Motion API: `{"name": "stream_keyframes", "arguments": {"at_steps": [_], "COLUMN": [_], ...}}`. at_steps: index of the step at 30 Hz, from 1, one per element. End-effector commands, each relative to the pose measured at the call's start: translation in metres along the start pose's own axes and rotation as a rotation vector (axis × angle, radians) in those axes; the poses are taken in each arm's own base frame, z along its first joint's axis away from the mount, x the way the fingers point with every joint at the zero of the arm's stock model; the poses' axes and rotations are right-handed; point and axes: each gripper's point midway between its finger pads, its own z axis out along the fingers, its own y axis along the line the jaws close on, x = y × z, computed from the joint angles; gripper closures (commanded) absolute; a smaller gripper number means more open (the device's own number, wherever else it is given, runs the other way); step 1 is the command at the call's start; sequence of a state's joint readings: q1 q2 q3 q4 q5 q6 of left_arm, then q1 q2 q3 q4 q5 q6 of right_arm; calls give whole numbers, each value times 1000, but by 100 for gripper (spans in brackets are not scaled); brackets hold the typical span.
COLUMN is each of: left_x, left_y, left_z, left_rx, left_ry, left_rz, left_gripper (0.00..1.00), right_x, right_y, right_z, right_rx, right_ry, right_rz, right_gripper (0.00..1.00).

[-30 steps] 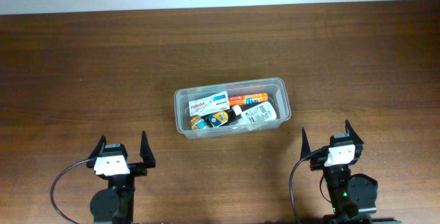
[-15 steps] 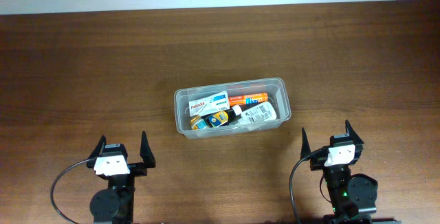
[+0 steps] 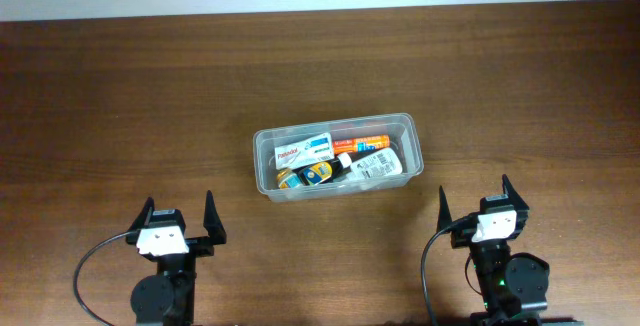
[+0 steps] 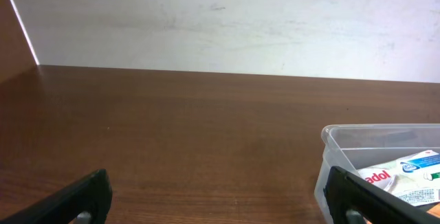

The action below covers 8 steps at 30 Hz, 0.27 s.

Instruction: Pack container

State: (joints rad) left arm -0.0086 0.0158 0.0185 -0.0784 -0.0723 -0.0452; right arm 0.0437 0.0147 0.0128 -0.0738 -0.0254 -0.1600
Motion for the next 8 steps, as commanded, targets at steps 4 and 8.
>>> {"name": "stream_keyframes", "arguments": {"at_steps": [4,8], "left_x": [1,1], "left_y": [3,3], "left_z": [0,0], "left_rx": [-16,-16], "left_ry": [-5,-4], "left_rz": [15,15], "left_gripper": [1,1], "right_x": [1,1], "right_y": [2,2], "right_z": [0,0], "right_rx": [-9,-9], "right_ry": [-3,-2], "right_rz": [7,7], "right_gripper": [2,2]}}
